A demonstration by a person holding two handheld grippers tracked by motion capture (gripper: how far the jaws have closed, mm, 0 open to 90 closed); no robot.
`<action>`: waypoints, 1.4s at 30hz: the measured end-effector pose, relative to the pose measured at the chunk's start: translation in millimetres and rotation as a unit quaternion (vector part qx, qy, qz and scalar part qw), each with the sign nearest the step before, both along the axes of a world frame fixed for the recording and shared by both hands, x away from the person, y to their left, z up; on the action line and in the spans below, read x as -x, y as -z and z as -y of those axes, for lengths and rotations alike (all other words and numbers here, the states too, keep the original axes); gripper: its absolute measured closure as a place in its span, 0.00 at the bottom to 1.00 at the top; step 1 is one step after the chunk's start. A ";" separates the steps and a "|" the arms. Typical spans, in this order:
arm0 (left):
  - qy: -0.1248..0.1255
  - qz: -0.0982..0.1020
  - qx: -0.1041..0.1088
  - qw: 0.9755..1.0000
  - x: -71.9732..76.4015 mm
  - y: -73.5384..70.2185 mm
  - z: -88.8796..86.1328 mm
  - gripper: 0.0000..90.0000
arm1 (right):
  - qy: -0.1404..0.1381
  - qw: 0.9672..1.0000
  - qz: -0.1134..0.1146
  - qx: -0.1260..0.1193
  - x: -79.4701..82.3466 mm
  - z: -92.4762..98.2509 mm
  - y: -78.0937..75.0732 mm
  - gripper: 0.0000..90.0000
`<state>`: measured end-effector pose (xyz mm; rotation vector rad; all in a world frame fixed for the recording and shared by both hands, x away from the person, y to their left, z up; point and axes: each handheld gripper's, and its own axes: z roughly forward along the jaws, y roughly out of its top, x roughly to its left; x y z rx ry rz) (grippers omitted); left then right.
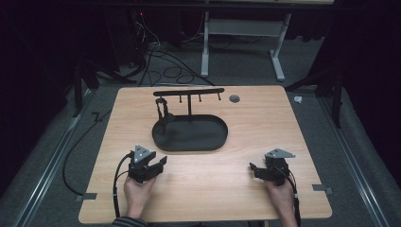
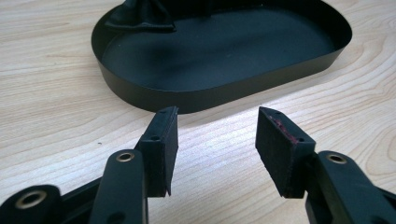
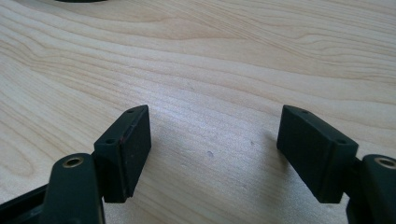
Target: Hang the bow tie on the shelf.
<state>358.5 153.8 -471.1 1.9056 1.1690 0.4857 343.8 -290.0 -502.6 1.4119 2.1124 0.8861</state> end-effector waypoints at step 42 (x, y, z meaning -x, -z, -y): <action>0.005 -0.021 -0.058 0.998 -14.5 35.3 29.7 0.47 | 0.000 1.000 0.000 0.001 0.0 -0.1 0.0 0.30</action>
